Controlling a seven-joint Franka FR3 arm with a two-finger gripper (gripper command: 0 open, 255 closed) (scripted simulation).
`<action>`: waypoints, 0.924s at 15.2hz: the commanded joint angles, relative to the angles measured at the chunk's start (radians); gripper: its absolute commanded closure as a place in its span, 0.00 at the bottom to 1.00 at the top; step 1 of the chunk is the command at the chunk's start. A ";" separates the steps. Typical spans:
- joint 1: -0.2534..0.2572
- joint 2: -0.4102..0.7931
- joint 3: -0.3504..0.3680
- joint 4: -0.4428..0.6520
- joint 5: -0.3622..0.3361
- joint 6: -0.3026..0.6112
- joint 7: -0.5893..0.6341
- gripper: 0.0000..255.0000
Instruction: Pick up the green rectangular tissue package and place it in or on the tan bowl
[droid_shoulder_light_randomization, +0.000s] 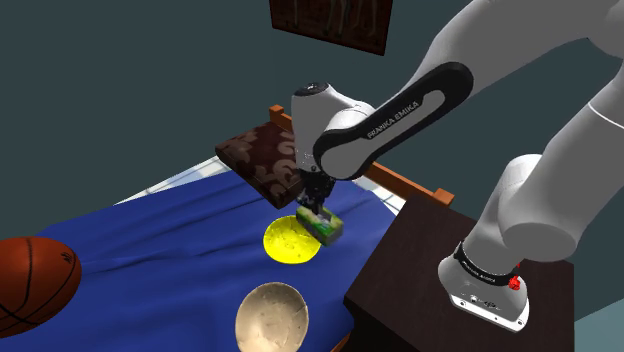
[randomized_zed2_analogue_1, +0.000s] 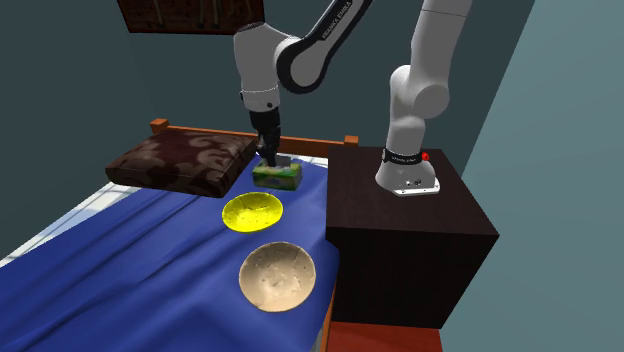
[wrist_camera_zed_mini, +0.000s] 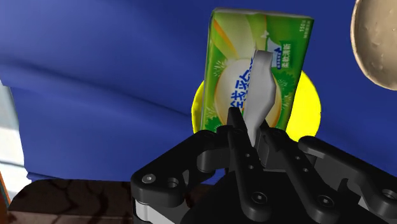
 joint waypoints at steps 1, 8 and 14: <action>0.025 0.016 0.032 0.018 0.003 -0.001 0.057 1.00; 0.105 0.094 0.134 0.126 -0.011 -0.027 0.252 1.00; 0.177 0.199 0.202 0.261 -0.062 -0.062 0.425 1.00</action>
